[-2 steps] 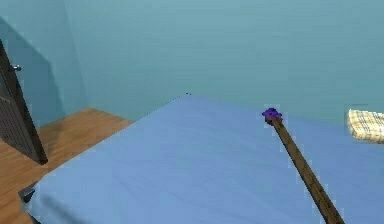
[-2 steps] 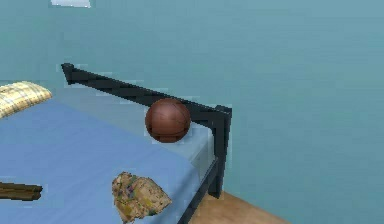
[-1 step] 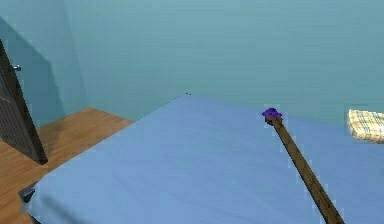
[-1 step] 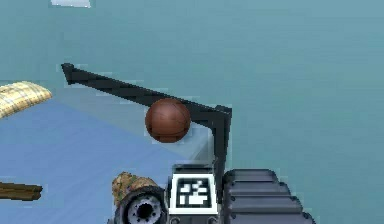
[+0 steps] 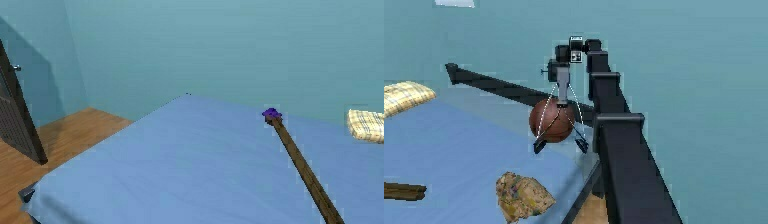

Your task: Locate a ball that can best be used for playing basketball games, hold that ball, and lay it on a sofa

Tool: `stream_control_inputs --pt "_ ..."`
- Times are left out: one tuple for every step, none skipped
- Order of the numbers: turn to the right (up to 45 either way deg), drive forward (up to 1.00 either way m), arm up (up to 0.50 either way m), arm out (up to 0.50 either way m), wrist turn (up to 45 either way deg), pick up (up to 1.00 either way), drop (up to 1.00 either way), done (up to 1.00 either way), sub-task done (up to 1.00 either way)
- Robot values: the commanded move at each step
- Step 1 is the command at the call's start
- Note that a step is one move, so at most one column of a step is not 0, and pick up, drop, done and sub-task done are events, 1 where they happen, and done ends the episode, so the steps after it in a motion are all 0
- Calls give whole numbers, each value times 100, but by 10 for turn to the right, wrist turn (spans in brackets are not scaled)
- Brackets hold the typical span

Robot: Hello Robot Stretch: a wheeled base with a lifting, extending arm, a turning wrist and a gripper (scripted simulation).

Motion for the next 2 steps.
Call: stream_control_inputs --pt "0 0 0 0 450 0 0 0 0" --pt "0 0 0 0 450 0 0 0 0"
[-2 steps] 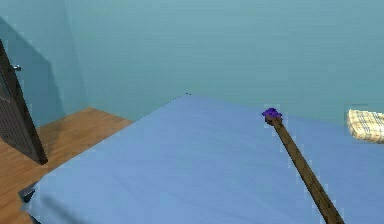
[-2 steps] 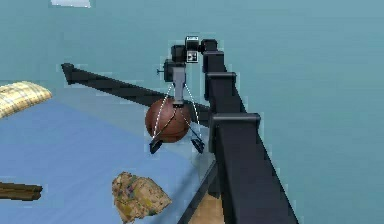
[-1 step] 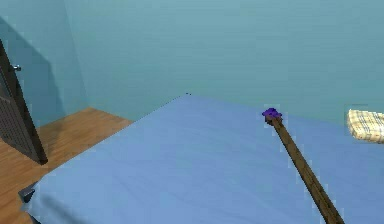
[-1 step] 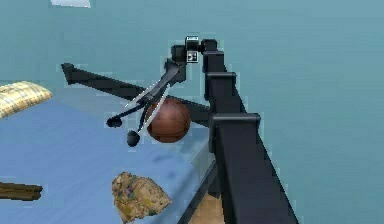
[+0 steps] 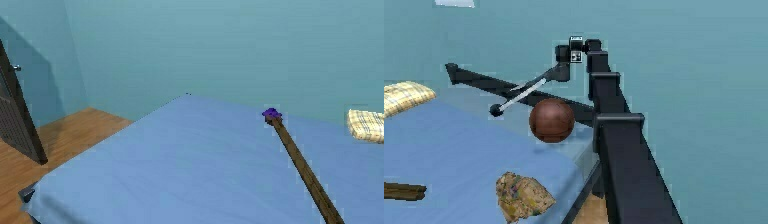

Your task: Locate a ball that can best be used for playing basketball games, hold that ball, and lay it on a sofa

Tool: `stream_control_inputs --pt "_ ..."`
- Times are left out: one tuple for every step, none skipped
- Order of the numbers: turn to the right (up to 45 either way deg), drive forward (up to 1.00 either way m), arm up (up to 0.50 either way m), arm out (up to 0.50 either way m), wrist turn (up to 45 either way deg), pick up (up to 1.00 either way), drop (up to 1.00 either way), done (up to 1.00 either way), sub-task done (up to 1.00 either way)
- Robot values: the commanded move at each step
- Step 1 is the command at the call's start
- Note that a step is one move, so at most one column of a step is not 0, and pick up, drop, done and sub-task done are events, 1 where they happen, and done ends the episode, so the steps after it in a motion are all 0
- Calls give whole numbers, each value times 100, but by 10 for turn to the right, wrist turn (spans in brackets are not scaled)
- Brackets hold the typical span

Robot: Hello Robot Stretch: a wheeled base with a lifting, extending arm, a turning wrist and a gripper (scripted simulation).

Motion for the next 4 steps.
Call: stream_control_inputs --pt "0 0 0 0 450 0 0 0 0" --pt "0 0 0 0 180 0 0 0 0" --pt "0 0 -26 0 0 0 0 0 0" --pt "0 0 0 0 0 100 0 0 0"
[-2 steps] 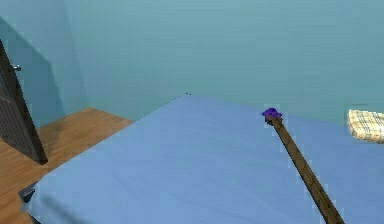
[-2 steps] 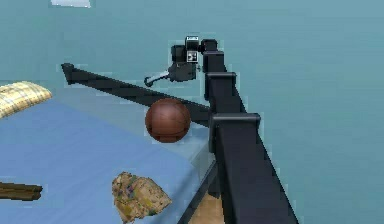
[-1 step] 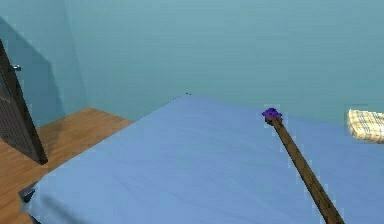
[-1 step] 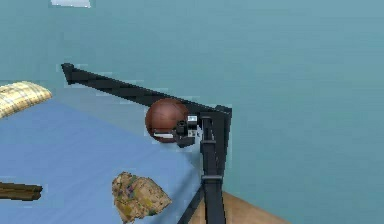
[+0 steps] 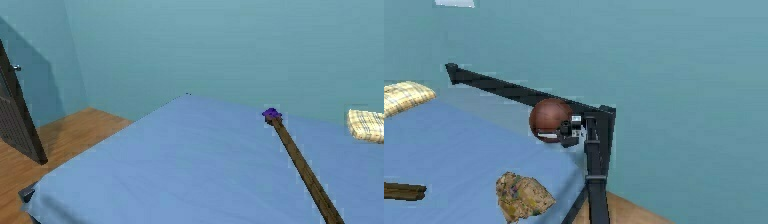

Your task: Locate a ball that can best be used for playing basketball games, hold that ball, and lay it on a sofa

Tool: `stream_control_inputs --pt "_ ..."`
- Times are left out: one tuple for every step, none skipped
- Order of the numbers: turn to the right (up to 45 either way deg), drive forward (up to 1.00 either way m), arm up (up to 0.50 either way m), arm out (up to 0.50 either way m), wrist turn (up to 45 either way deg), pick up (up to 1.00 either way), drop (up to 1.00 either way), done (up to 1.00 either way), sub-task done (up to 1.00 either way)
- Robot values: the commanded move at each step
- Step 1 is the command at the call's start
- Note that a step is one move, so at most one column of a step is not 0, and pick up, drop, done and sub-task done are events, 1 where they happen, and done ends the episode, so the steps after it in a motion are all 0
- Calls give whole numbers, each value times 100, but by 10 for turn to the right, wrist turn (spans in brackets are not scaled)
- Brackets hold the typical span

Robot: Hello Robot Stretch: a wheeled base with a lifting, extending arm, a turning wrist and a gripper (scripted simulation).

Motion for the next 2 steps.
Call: stream_control_inputs --pt "0 0 10 0 0 0 0 0 0" --pt "0 0 16 0 0 0 0 0 0"
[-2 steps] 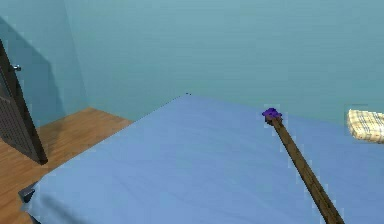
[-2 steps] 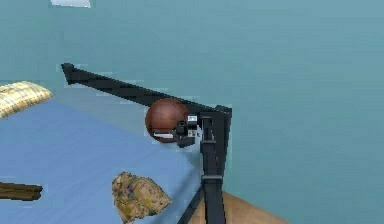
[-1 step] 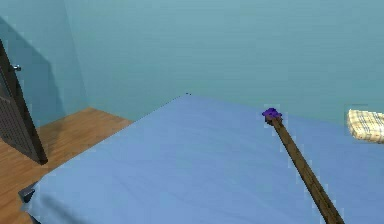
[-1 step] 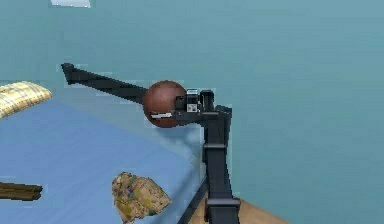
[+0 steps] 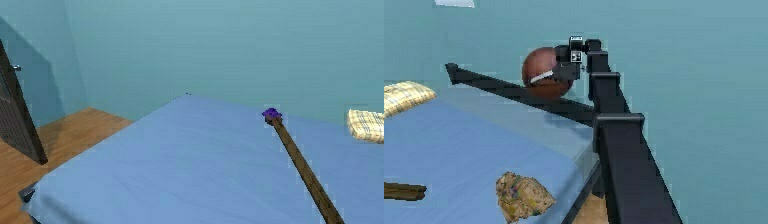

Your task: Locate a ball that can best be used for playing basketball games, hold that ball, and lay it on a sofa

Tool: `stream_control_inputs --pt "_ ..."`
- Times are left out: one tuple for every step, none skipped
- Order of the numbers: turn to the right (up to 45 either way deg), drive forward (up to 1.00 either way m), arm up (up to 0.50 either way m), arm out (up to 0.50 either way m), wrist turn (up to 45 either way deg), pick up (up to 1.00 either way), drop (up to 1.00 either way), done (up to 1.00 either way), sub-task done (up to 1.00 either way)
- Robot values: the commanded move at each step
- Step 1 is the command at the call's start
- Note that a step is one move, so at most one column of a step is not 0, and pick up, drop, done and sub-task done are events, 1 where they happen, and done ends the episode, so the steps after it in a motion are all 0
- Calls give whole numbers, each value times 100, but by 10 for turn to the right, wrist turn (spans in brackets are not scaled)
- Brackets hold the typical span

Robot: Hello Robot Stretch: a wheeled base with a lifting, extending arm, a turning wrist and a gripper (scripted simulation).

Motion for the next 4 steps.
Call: stream_control_inputs --pt "0 0 0 0 -450 0 0 0 0" --pt "0 0 0 0 -450 0 0 0 0" --pt "0 0 0 0 -120 0 0 0 0" --pt "0 0 0 -44 0 0 0 0 0"
